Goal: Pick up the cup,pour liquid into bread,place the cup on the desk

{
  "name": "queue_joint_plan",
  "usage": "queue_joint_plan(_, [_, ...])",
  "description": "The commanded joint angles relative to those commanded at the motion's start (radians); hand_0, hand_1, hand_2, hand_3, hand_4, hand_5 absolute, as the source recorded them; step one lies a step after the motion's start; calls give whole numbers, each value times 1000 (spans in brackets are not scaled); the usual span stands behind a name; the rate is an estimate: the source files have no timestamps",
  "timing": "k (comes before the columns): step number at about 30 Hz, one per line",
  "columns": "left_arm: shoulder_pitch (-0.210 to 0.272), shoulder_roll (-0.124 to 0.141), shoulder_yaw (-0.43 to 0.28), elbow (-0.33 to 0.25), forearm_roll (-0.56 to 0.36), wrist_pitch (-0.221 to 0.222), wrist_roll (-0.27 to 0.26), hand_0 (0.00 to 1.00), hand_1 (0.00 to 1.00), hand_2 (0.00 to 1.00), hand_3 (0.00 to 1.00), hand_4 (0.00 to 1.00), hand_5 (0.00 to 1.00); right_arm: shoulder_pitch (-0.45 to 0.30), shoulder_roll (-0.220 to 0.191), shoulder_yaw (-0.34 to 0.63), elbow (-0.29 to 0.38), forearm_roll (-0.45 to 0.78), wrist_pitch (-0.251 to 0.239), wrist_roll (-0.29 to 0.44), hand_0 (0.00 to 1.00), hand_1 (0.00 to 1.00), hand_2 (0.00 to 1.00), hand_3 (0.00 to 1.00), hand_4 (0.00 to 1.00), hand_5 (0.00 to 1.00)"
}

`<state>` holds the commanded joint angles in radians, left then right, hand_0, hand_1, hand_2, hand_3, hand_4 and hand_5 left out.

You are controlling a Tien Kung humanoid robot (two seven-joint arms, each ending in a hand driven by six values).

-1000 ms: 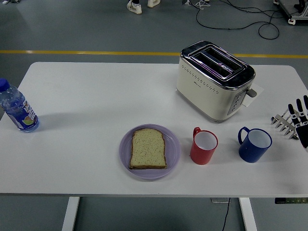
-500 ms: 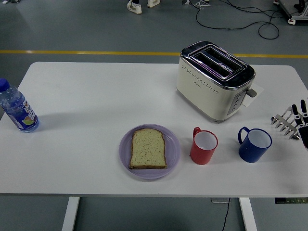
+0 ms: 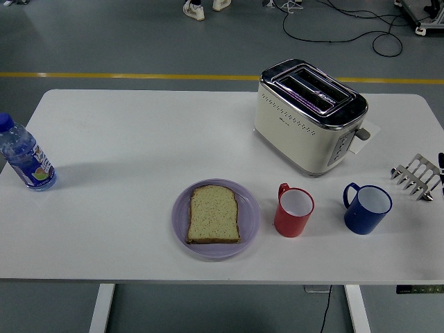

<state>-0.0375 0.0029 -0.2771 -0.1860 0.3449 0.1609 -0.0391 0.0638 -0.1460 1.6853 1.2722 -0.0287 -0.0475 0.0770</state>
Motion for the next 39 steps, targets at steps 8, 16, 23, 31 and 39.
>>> queue_joint_plan(8, [-1, 0, 0, 0, -2, 0, 0, 646, 612, 590, 527, 296, 758, 3, 0, 7, -13, 3, 6, -20, 643, 603, 650, 599, 522, 181])
queue_joint_plan(16, [-6, 1, -2, 0, 1, 0, 0, 646, 612, 590, 528, 297, 759, 5, 1, 11, -21, 15, 6, -26, 643, 593, 647, 600, 522, 179])
queue_joint_plan(23, [-4, 0, -1, 0, 0, 0, 0, 646, 612, 590, 527, 297, 759, 4, 1, 11, -23, 30, -1, -23, 642, 591, 646, 598, 518, 173])
queue_joint_plan(31, [4, 0, 11, 2, -5, 0, 1, 646, 612, 590, 527, 297, 759, 0, 1, 9, -25, 34, -3, -20, 637, 587, 643, 599, 517, 172])
queue_joint_plan(39, [10, 0, 22, 3, -8, 0, 1, 645, 612, 590, 528, 297, 759, -4, 3, 12, -28, 35, -4, -19, 634, 585, 641, 597, 515, 169])
